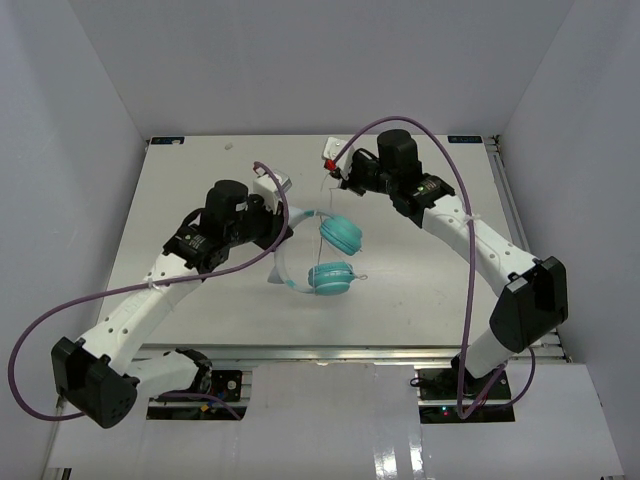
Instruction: Wrap the headphones
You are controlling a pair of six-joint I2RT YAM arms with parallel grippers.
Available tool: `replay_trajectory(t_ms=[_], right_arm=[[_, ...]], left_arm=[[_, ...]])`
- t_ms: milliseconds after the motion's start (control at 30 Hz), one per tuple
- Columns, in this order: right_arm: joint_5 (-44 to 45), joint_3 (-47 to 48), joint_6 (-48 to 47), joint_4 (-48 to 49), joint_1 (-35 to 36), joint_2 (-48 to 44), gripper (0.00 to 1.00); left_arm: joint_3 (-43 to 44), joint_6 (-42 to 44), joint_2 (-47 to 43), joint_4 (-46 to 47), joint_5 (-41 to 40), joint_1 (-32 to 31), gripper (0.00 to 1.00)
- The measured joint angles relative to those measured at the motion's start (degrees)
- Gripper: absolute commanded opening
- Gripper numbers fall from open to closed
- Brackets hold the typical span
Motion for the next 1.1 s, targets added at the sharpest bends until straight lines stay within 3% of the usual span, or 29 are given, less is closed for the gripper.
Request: replay_trajectory(t_ms=[200,367,533,833,1100], right_arm=[[-17.7,-2.1,11.0,1.7,-3.4,2.2,0.10],[-29.0,-5.3,21.5,8.9,-3.7,4.5,0.09],[-33.9,-8.6,31.6,19.2,-4.4,4.5,0.08],[-39.5,-12.1,45.8,35.2,-6.8,6.4,0.09],[-47.0,-15.7,73.2,62.8,-6.7,15.4,0.12]], left_arm=[[7.3,-2.9,0.0,-1.4,2.2,-0.1,0.00],[16.8,-6.8,1.7,-4.6,-0.3,-0.1,0.00],[25.6,-8.7,3.9,-10.9,-5.9,-0.1,0.00],[30.5,-9.4,5.6,-17.6,-10.9,-0.1,0.00],[37.8,-10.5,10.9,-20.1,-12.0,-0.1,0.00]])
